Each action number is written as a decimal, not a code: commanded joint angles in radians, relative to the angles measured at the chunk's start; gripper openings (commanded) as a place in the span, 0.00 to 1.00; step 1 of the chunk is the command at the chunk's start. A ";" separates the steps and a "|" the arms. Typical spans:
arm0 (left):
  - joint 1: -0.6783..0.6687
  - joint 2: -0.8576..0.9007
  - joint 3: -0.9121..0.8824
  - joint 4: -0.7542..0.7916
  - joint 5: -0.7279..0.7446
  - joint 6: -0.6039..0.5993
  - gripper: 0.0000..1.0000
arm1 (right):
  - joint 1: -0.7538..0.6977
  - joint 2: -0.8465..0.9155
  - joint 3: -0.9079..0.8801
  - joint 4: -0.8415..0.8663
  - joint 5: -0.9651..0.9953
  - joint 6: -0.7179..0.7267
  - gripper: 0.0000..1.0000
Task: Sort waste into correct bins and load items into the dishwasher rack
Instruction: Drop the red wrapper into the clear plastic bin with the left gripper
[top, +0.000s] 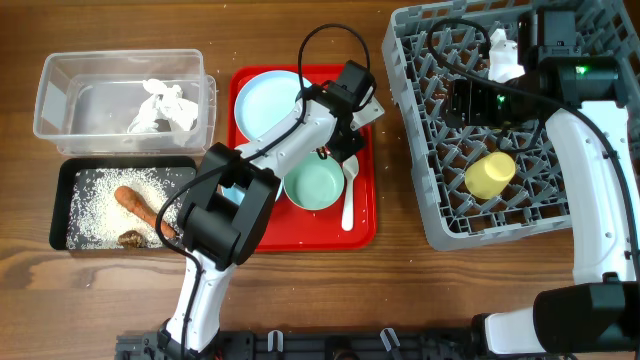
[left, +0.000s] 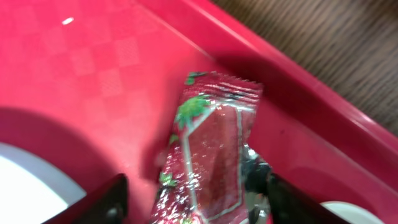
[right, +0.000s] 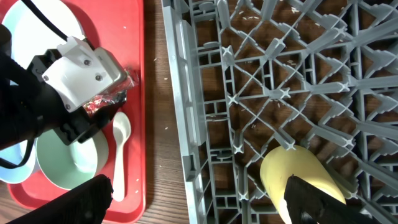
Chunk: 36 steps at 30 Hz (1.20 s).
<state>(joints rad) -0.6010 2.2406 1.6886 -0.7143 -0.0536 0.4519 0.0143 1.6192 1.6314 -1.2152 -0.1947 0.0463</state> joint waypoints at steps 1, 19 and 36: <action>0.001 0.051 -0.003 0.003 0.019 0.016 0.49 | -0.001 -0.005 -0.003 0.000 -0.008 -0.018 0.92; 0.015 -0.172 0.165 0.037 -0.179 -0.322 0.04 | -0.001 -0.005 -0.003 -0.002 -0.008 -0.018 0.91; 0.731 -0.270 0.160 -0.235 -0.206 -0.673 0.60 | -0.001 -0.005 -0.003 -0.001 -0.009 0.008 0.92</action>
<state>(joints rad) 0.1154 1.9175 1.8397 -0.9592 -0.2539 -0.2066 0.0143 1.6192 1.6314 -1.2160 -0.1947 0.0475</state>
